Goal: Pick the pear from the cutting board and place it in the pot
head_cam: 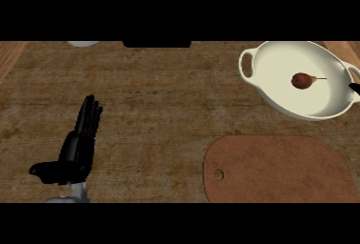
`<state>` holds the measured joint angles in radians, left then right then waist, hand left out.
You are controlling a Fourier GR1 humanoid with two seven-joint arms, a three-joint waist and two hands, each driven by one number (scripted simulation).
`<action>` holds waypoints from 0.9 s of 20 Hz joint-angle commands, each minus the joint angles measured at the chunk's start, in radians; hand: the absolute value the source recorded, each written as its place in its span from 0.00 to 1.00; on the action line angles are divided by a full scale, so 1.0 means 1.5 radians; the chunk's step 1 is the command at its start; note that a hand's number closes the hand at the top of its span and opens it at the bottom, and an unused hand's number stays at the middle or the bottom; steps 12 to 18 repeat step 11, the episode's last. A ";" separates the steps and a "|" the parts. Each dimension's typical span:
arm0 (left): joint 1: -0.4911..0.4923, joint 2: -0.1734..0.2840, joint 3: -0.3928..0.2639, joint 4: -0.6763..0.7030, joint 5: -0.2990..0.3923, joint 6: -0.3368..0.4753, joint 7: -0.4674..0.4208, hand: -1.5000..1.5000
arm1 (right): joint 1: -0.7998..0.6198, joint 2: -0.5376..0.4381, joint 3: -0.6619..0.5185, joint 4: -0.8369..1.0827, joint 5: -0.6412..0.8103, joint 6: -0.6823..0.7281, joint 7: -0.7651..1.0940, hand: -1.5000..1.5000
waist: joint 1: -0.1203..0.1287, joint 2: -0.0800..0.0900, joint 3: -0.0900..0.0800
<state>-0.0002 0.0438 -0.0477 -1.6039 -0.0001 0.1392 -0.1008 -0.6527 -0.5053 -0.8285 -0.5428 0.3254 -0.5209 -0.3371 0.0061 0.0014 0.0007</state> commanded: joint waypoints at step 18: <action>0.005 -0.024 -0.017 0.004 -0.024 0.016 0.000 0.50 | 0.101 -0.078 -0.027 -0.029 -0.145 0.013 -0.051 0.00 | -0.001 0.000 0.000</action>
